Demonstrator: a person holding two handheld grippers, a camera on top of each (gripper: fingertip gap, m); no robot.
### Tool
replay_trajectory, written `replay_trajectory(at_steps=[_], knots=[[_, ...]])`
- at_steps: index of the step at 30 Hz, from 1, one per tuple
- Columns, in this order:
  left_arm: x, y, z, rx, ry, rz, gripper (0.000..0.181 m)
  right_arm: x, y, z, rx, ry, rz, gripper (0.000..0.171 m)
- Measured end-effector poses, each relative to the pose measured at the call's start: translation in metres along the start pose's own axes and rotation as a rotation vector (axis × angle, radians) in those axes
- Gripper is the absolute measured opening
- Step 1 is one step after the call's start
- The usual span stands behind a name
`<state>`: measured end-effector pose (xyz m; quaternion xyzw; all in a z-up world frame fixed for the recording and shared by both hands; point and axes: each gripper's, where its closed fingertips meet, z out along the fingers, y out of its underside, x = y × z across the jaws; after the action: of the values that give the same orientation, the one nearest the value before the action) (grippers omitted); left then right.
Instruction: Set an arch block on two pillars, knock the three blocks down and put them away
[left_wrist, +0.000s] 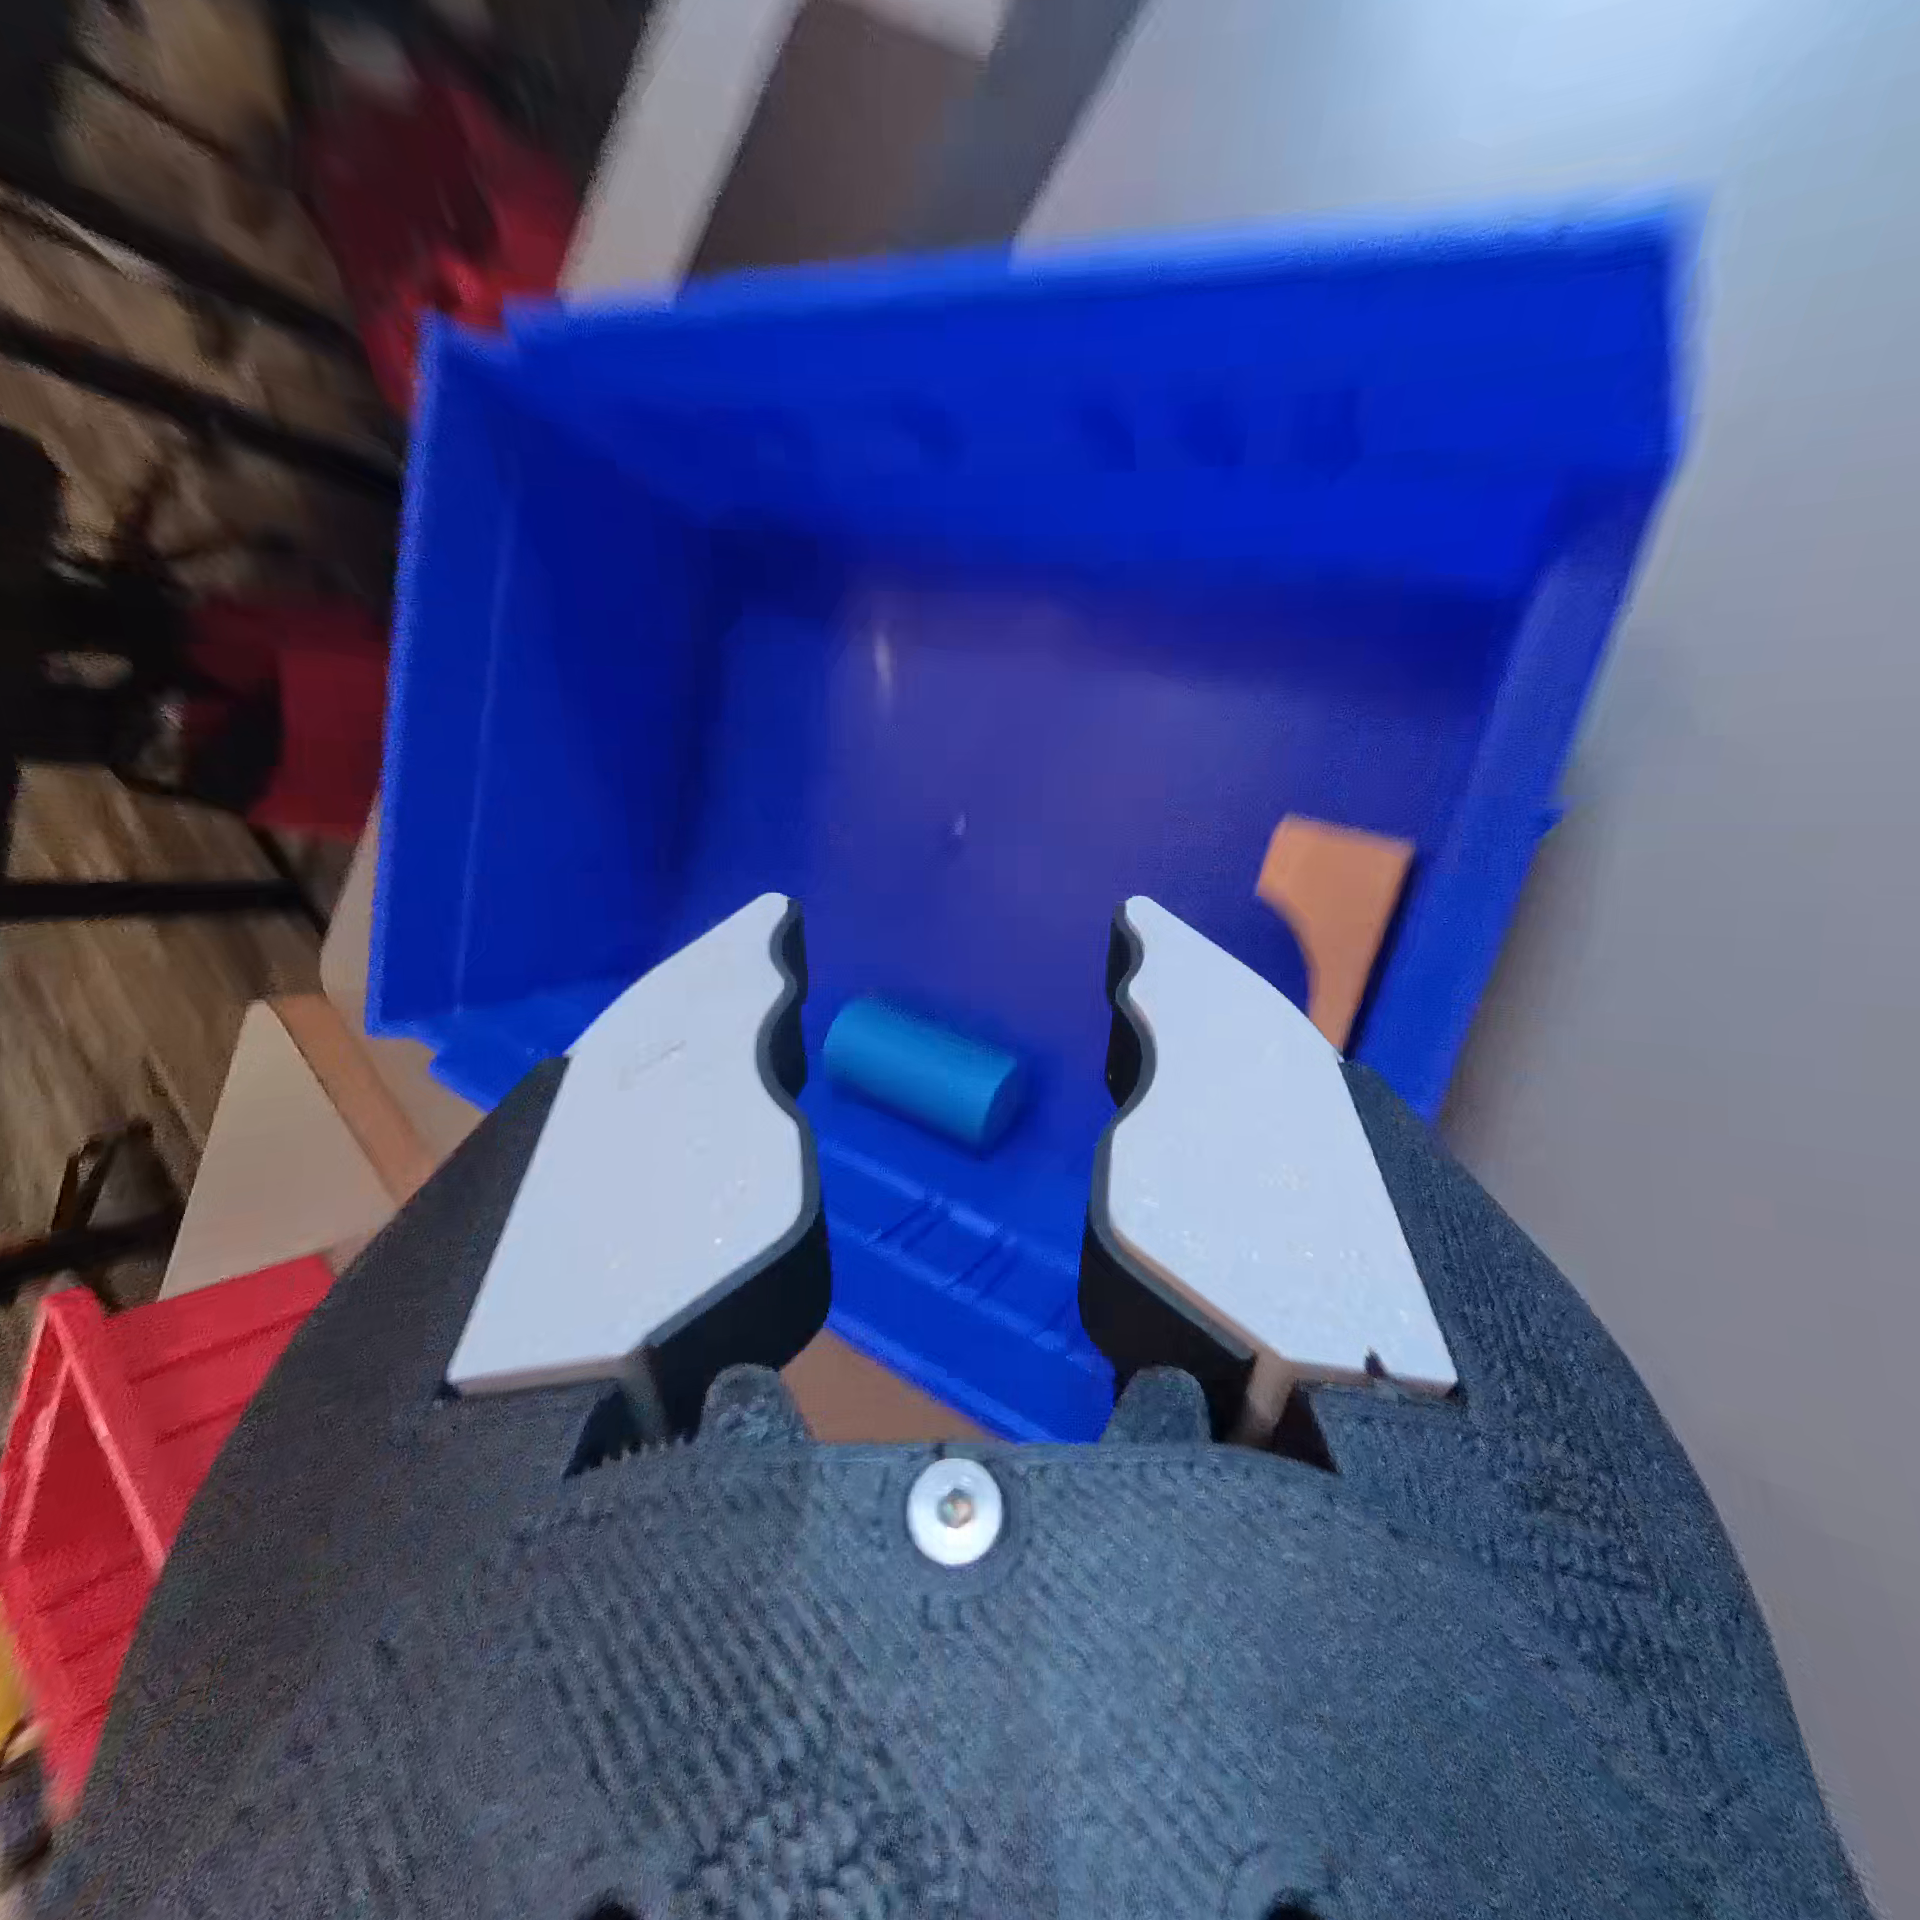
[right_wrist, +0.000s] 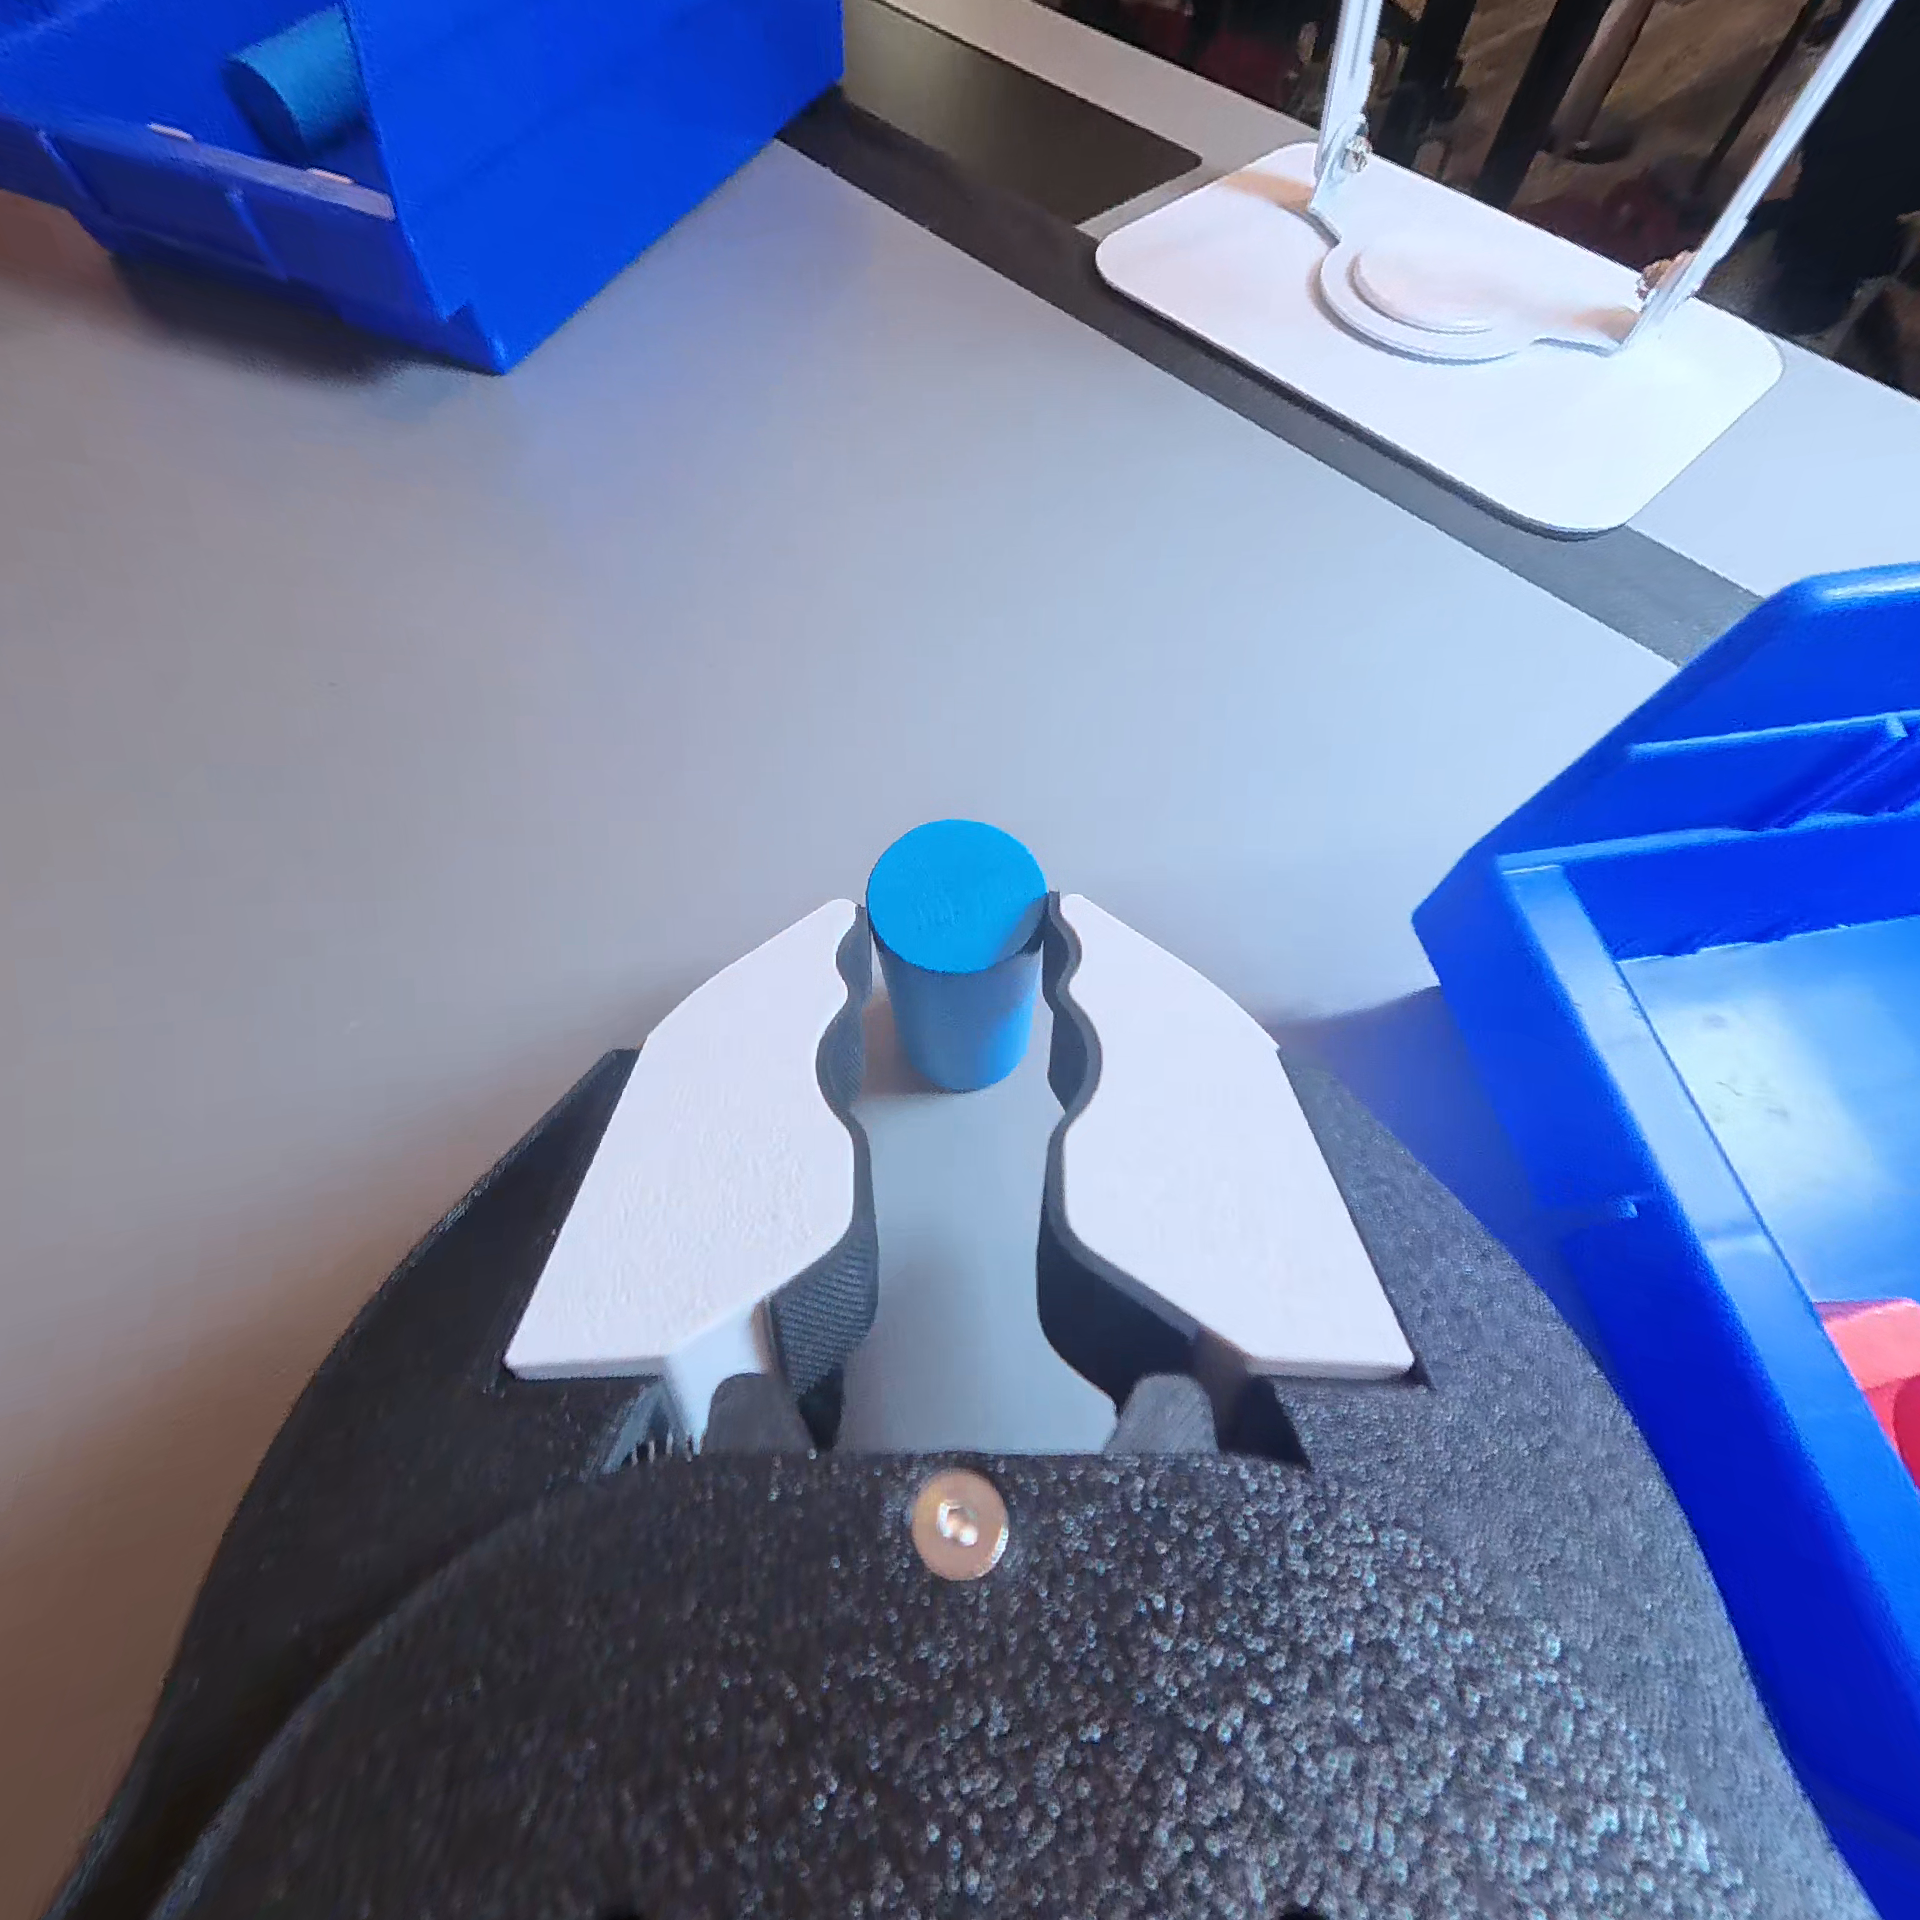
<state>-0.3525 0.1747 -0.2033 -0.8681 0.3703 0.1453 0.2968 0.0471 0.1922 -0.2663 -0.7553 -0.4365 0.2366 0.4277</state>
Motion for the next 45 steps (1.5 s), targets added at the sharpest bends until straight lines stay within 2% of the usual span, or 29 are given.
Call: replay_trajectory(at_steps=[2, 5, 9, 15, 17, 21, 27, 30, 32, 35, 37, 40, 45], knots=[[-0.002, 0.029, 0.018, -0.194, 0.129, 0.049, 0.064, -0.003, 0.000, 0.000, 0.000, -0.013, -0.011, 0.032], [-0.004, 0.064, 0.041, -0.431, 0.238, 0.090, 0.082, -0.008, -0.001, 0.001, 0.002, -0.030, -0.023, 0.033], [0.001, 0.091, 0.059, -0.618, 0.337, 0.083, 0.095, -0.011, -0.001, 0.004, 0.003, -0.036, -0.029, 0.040], [0.000, 0.108, 0.065, -0.787, 0.323, 0.172, 0.093, -0.012, 0.004, 0.017, -0.026, -0.021, -0.044, 0.045], [-0.004, 0.112, 0.067, -0.825, 0.292, 0.193, 0.085, -0.011, 0.007, 0.020, -0.041, -0.019, -0.043, 0.035], [-0.009, 0.112, 0.068, -0.837, 0.240, 0.259, 0.069, -0.018, 0.010, 0.017, -0.071, -0.053, -0.058, 0.034], [-0.002, 0.101, 0.058, -0.698, 0.212, 0.323, 0.068, -0.028, 0.011, 0.014, -0.092, -0.082, -0.087, 0.035], [-0.003, 0.085, 0.044, -0.581, 0.157, 0.355, 0.068, -0.028, 0.003, 0.011, -0.048, -0.077, -0.067, 0.056], [-0.006, 0.064, 0.030, -0.452, 0.088, 0.379, 0.068, -0.026, -0.012, 0.005, 0.020, -0.055, -0.049, 0.064], [0.004, 0.012, -0.002, -0.167, -0.031, 0.400, 0.068, -0.028, -0.043, -0.013, 0.165, -0.025, -0.042, 0.065], [0.025, -0.029, -0.029, 0.045, -0.105, 0.429, 0.068, -0.042, -0.064, -0.025, 0.253, -0.070, -0.021, 0.062], [0.081, -0.081, -0.064, 0.342, -0.174, 0.475, 0.068, -0.079, -0.082, -0.035, 0.320, -0.232, 0.037, 0.058], [0.201, -0.139, -0.094, 0.732, -0.127, 0.520, 0.067, -0.144, -0.084, -0.034, 0.313, -0.518, 0.120, 0.057]])
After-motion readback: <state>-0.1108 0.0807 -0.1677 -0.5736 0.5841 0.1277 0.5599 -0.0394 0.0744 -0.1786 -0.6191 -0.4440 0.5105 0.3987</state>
